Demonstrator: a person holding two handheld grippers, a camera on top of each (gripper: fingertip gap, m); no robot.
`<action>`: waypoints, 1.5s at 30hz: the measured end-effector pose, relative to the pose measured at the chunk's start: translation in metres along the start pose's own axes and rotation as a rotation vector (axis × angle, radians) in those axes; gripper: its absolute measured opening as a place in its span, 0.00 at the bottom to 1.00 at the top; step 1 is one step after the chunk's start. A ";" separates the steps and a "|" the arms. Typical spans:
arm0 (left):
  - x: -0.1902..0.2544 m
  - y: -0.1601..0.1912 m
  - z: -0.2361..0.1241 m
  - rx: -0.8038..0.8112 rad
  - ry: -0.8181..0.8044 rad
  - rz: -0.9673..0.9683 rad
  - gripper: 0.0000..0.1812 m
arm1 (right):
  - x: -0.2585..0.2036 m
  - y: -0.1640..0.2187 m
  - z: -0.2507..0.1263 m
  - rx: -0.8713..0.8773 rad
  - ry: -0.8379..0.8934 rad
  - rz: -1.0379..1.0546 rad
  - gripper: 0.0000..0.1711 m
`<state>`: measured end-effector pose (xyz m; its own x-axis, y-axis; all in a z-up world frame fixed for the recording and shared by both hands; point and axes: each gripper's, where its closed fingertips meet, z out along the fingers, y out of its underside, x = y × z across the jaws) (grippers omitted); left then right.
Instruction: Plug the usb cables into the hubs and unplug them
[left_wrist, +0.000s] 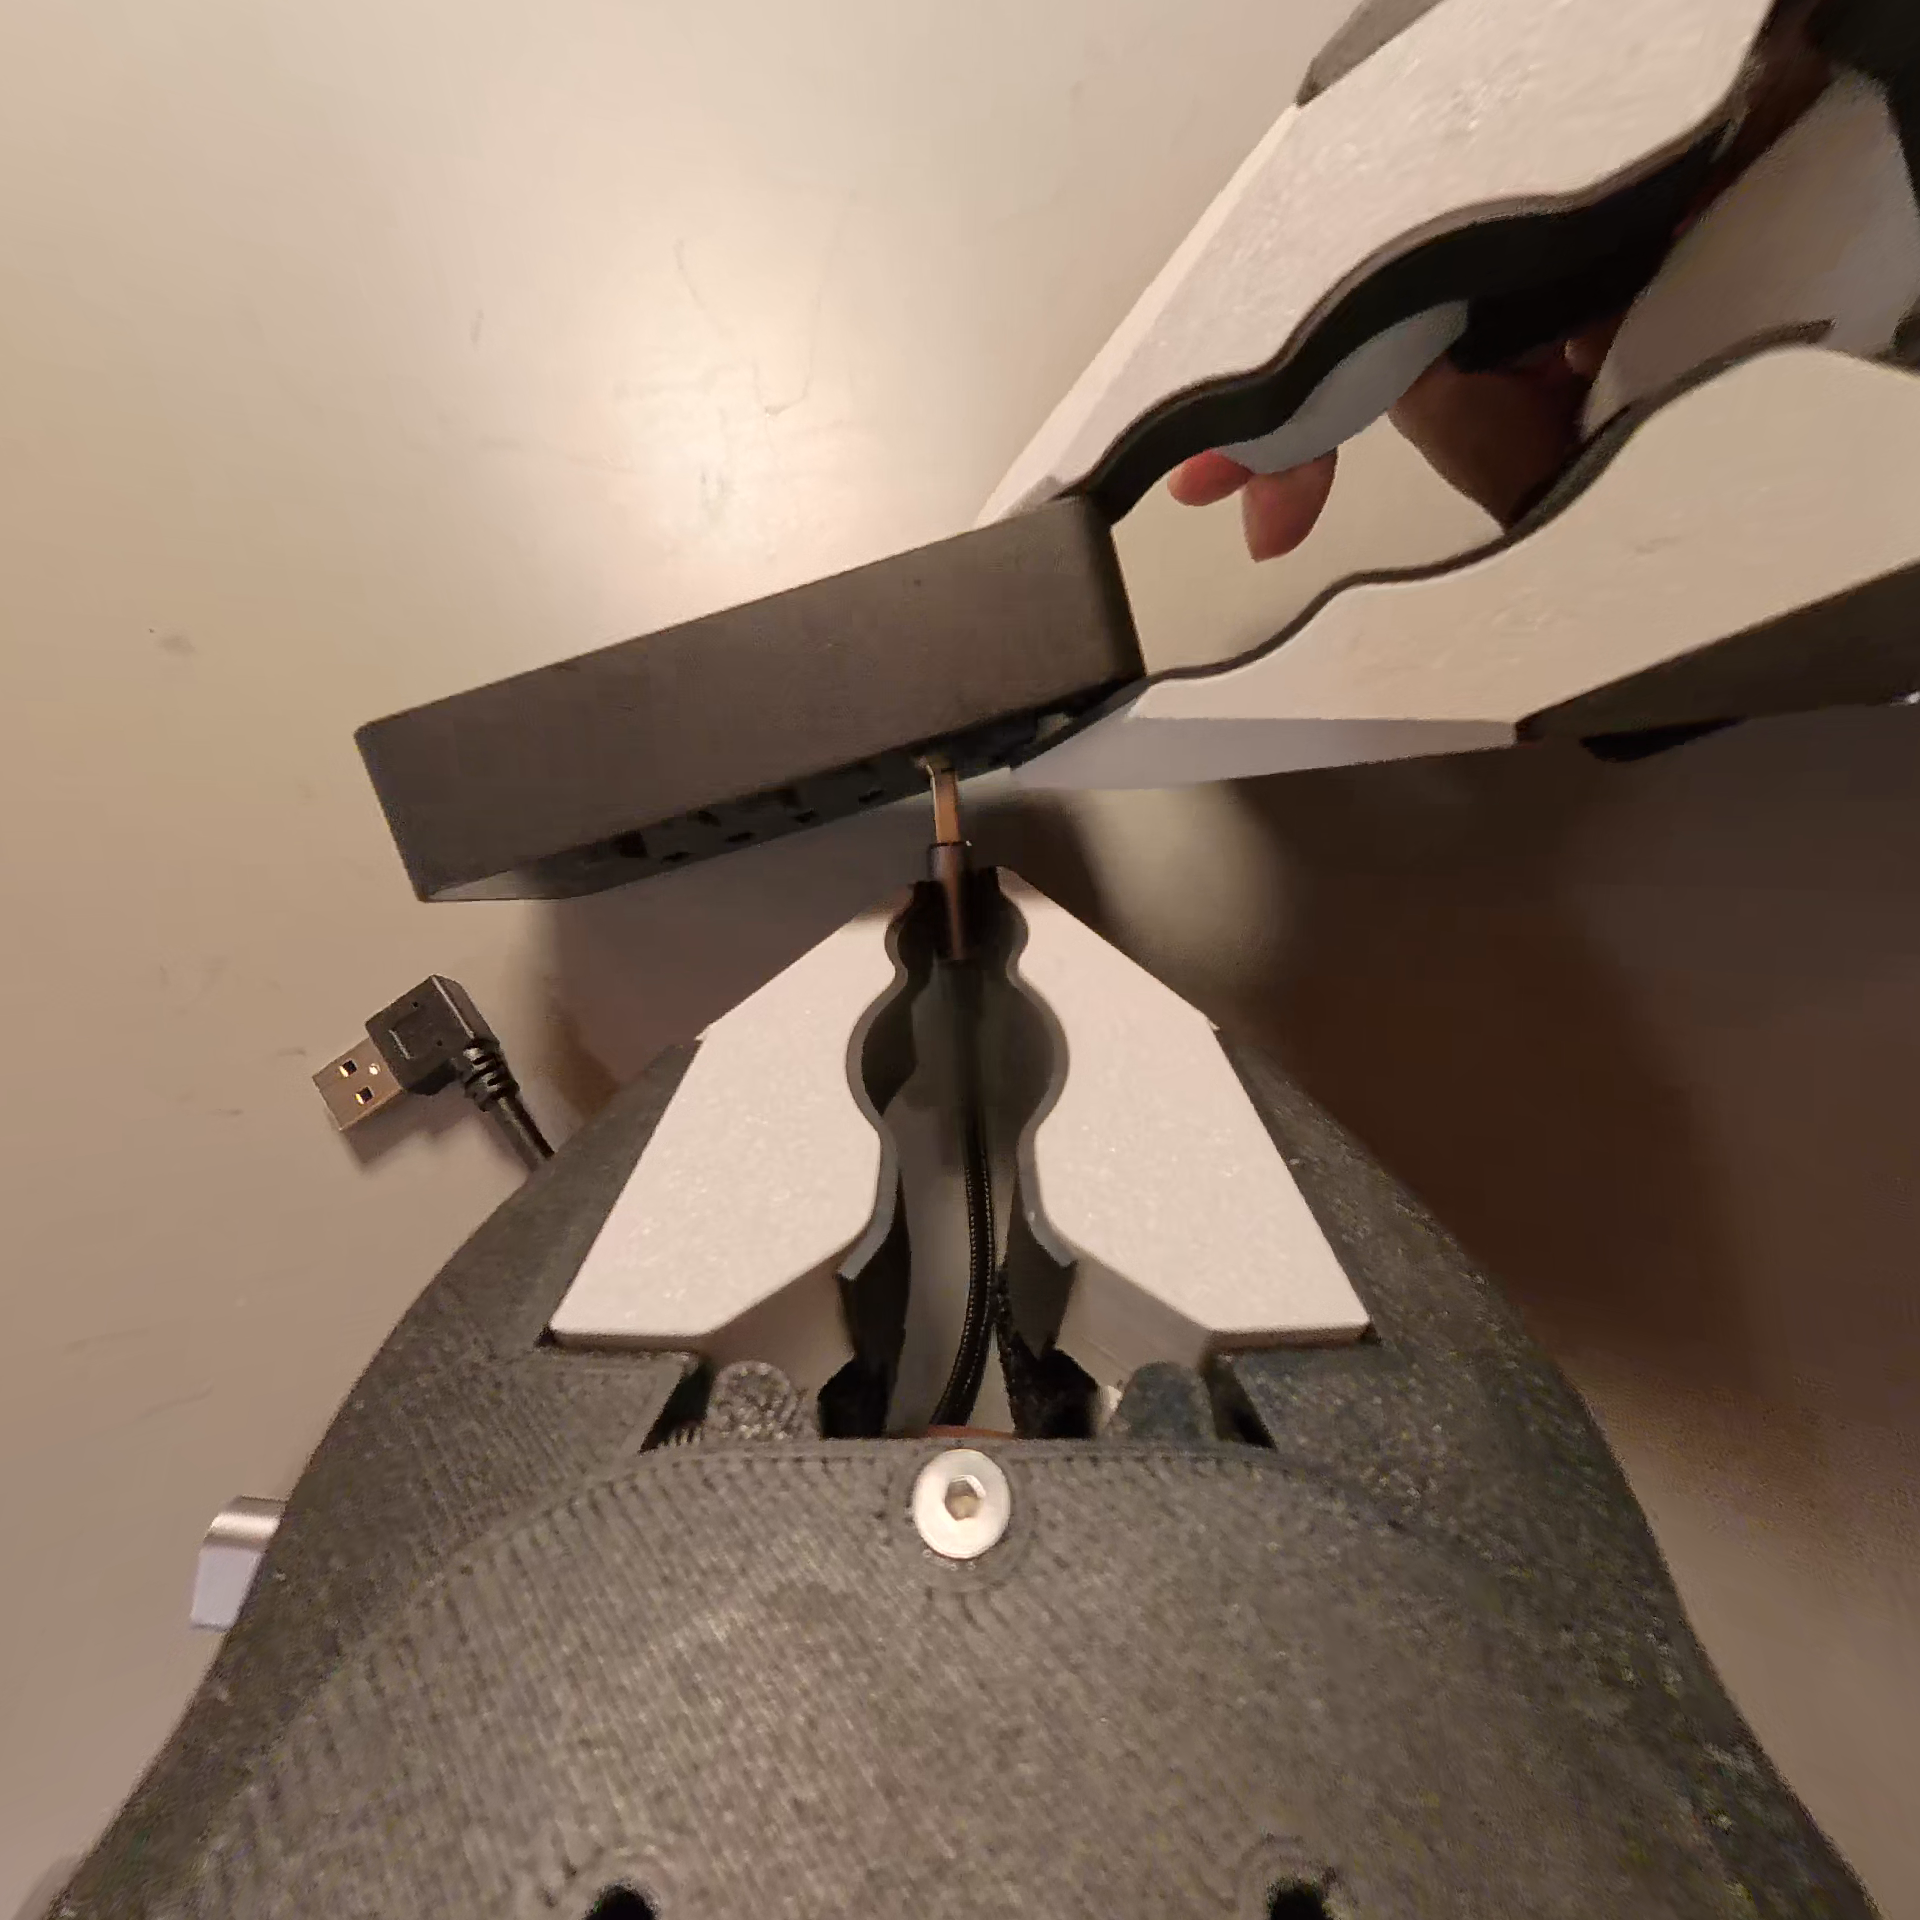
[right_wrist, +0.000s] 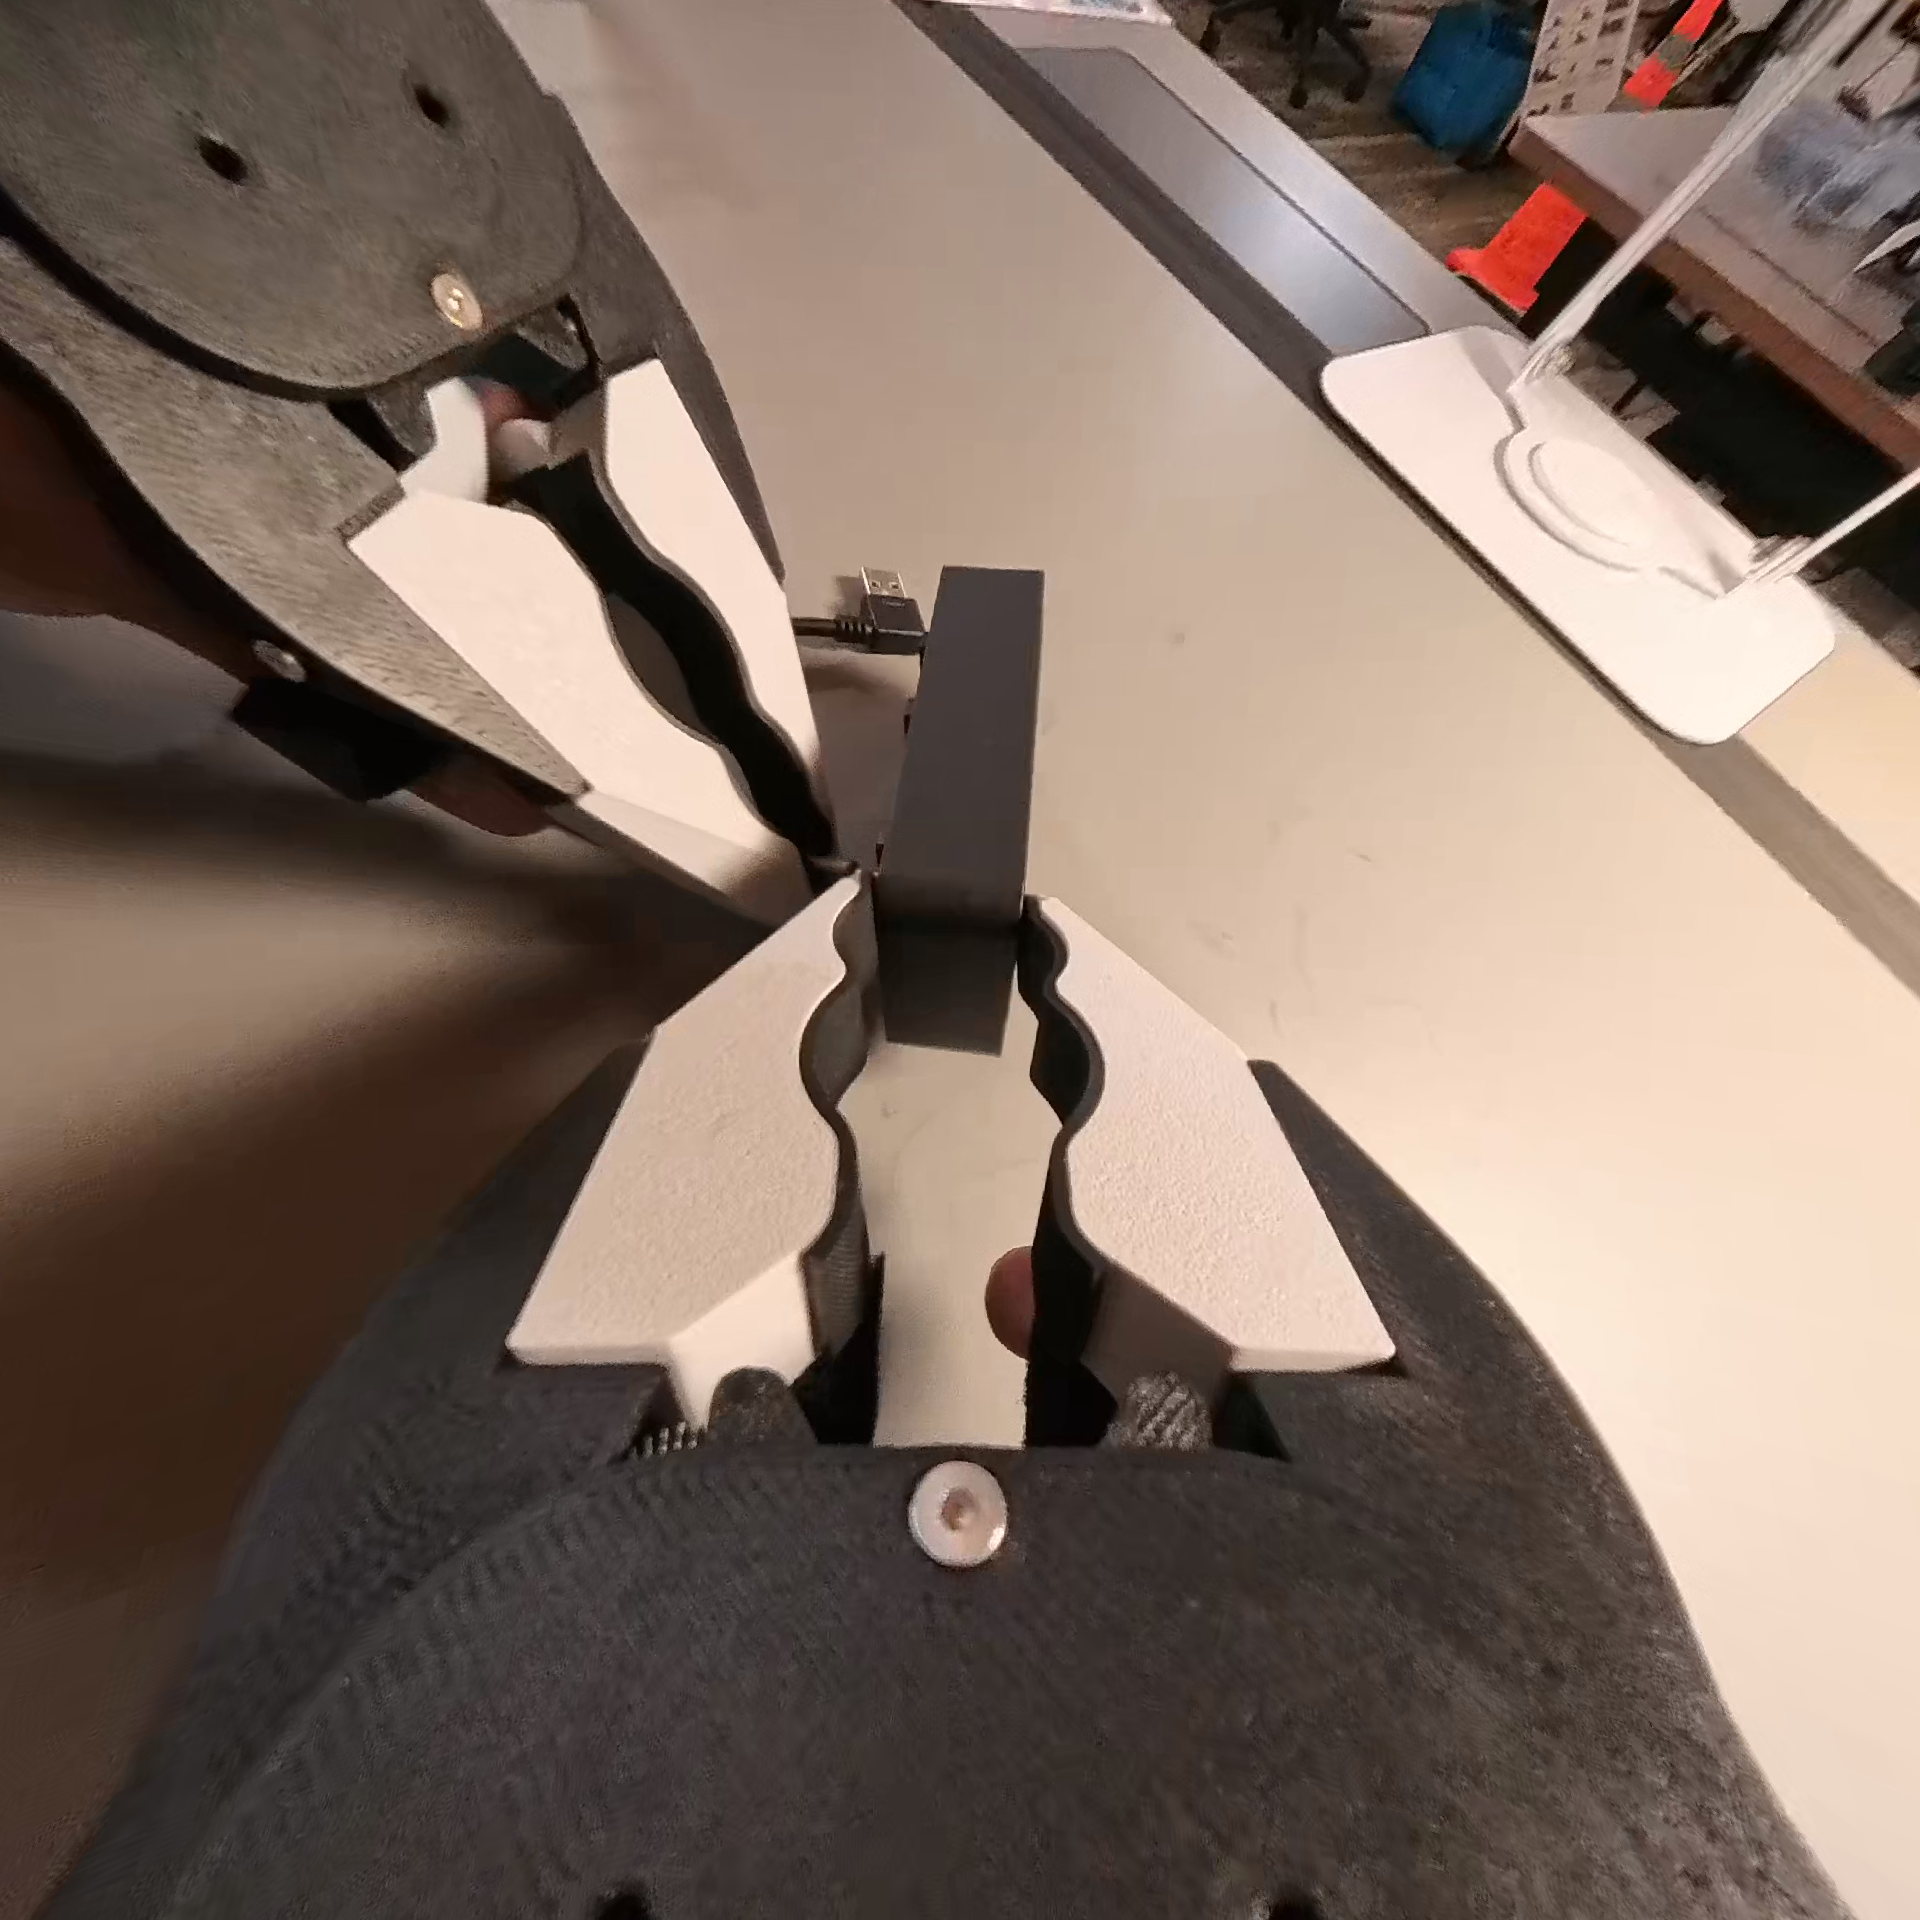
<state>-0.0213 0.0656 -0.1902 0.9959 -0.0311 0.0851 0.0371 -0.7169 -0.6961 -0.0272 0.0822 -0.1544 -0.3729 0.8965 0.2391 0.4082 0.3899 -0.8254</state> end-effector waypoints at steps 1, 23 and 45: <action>-0.001 -0.001 0.000 0.005 -0.008 -0.006 0.05 | 0.000 -0.001 0.000 0.003 0.011 -0.021 0.14; -0.015 -0.030 -0.009 0.198 -0.162 0.046 0.04 | 0.008 -0.016 -0.004 0.101 -0.011 0.205 0.16; -0.055 -0.013 -0.053 0.122 -0.087 -0.023 0.28 | 0.039 0.006 -0.012 0.085 0.006 0.216 0.15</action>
<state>-0.0807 0.0398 -0.1481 0.9979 0.0488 0.0435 0.0645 -0.6267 -0.7766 -0.0295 0.1224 -0.1442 -0.2798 0.9585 0.0548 0.4064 0.1700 -0.8978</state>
